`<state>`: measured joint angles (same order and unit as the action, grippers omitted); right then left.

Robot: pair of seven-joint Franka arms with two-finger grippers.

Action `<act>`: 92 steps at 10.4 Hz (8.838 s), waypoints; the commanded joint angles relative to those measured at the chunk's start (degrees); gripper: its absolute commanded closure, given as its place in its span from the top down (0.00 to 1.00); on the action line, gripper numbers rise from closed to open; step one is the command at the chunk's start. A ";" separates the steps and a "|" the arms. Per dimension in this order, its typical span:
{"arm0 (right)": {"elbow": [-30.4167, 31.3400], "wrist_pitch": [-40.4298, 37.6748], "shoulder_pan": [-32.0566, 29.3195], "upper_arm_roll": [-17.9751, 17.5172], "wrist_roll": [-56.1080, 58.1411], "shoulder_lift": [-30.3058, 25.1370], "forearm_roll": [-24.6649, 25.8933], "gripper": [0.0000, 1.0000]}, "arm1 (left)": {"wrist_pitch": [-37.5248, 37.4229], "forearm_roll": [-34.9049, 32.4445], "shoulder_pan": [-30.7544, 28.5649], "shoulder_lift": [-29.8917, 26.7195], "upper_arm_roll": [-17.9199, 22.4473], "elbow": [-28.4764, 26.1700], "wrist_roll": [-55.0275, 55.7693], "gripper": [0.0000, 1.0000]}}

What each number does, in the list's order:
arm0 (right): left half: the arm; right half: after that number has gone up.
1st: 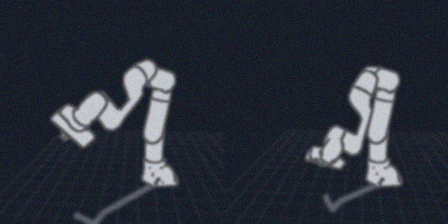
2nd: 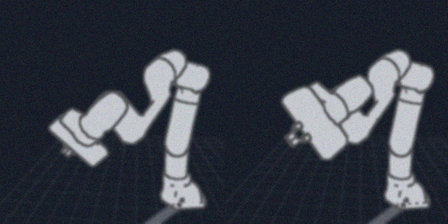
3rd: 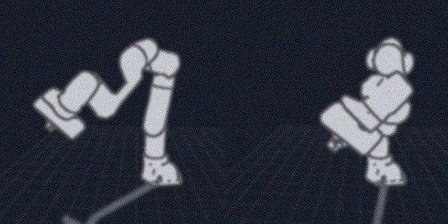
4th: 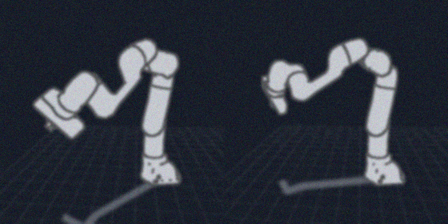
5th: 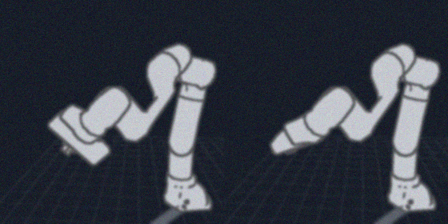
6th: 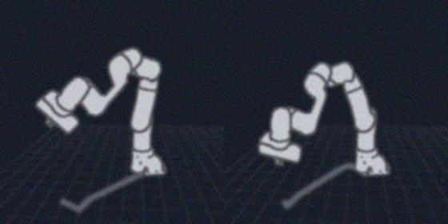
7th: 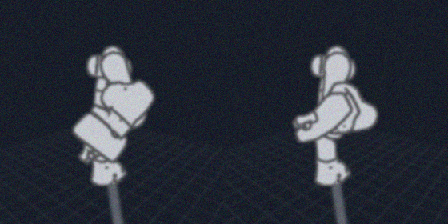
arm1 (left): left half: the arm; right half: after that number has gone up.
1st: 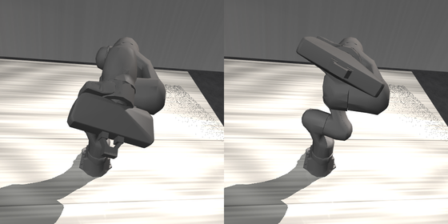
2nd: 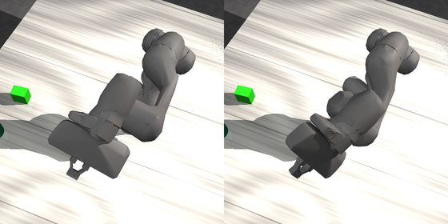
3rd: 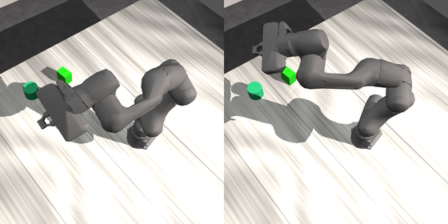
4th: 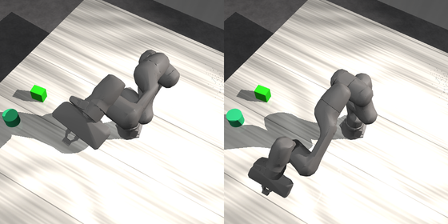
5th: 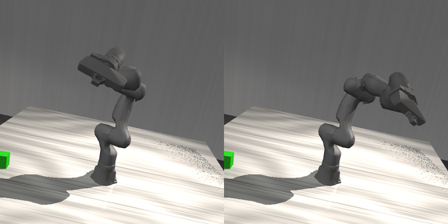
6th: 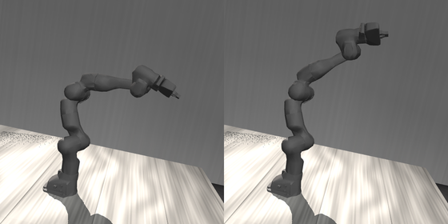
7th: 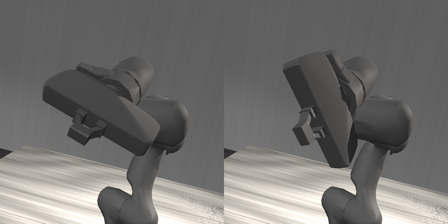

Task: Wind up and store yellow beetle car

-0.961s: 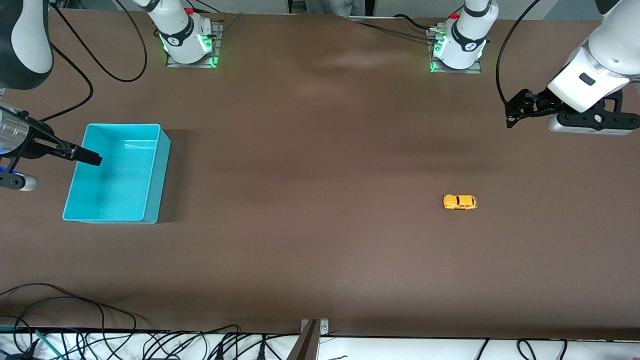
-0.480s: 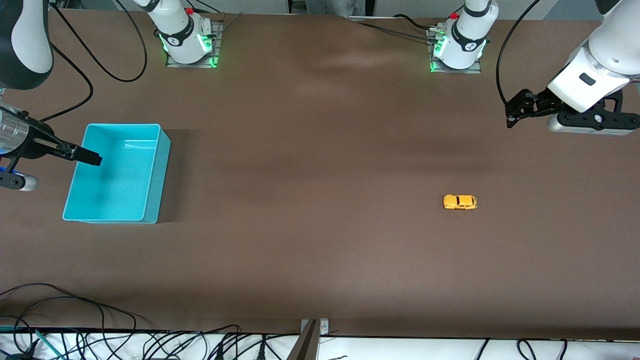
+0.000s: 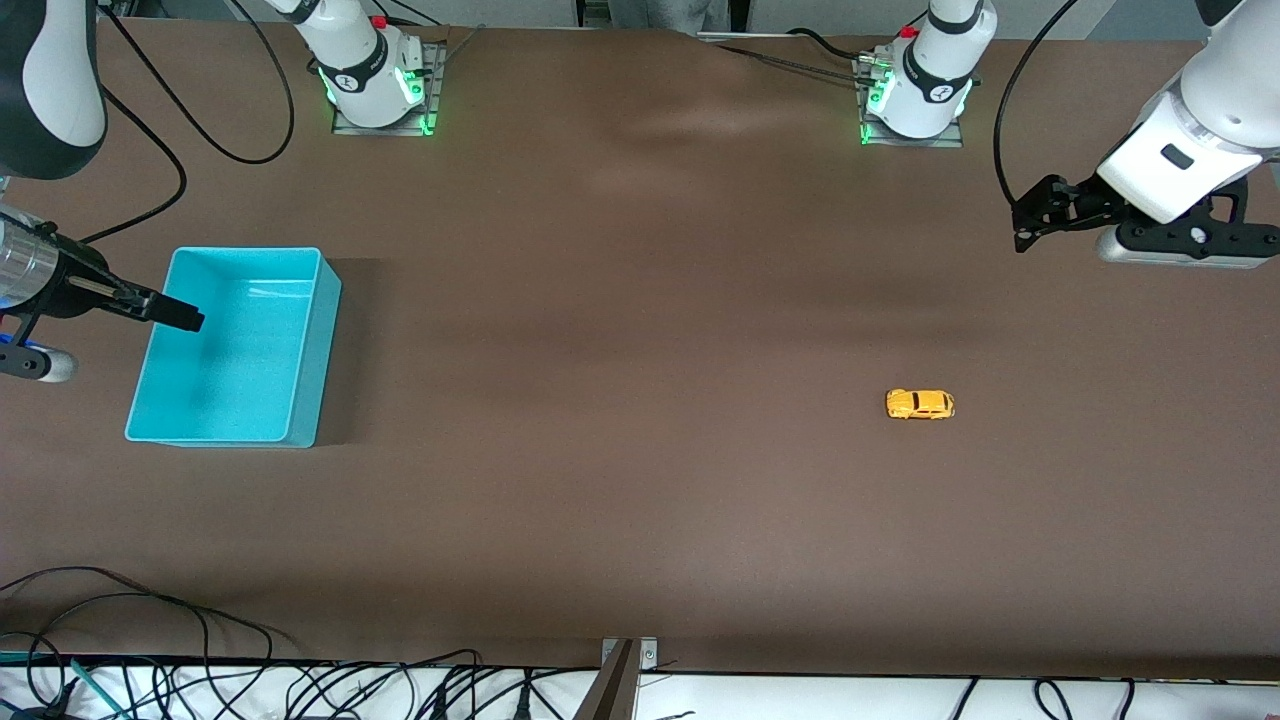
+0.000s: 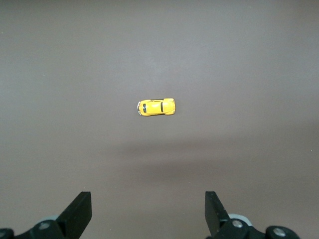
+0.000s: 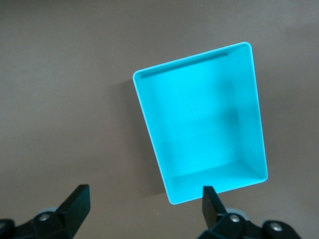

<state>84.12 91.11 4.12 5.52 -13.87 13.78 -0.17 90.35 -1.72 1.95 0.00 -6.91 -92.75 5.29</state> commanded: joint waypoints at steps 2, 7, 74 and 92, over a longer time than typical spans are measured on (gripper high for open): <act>-0.36 0.03 0.01 -0.15 -0.37 0.02 0.52 1.00 | -1.94 1.10 -0.02 2.11 0.05 1.96 -0.55 1.00; -0.28 0.03 0.01 -0.15 -0.37 0.02 0.43 1.00 | -1.41 1.28 0.77 10.00 -0.12 2.23 -5.00 1.00; 0.16 -0.05 -0.52 0.11 -0.89 0.02 -0.71 1.00 | 40.11 -7.34 -20.06 34.46 -1.52 -12.38 -100.48 1.00; 0.25 0.29 -0.35 0.11 2.25 0.80 -0.54 1.00 | 16.81 -4.26 -13.73 32.87 -4.95 4.49 -83.03 1.00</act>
<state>84.14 90.97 3.86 5.82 -13.39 14.05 -0.28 111.22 -6.98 -12.67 33.43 -11.93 -91.29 -81.58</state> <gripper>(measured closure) 0.000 0.000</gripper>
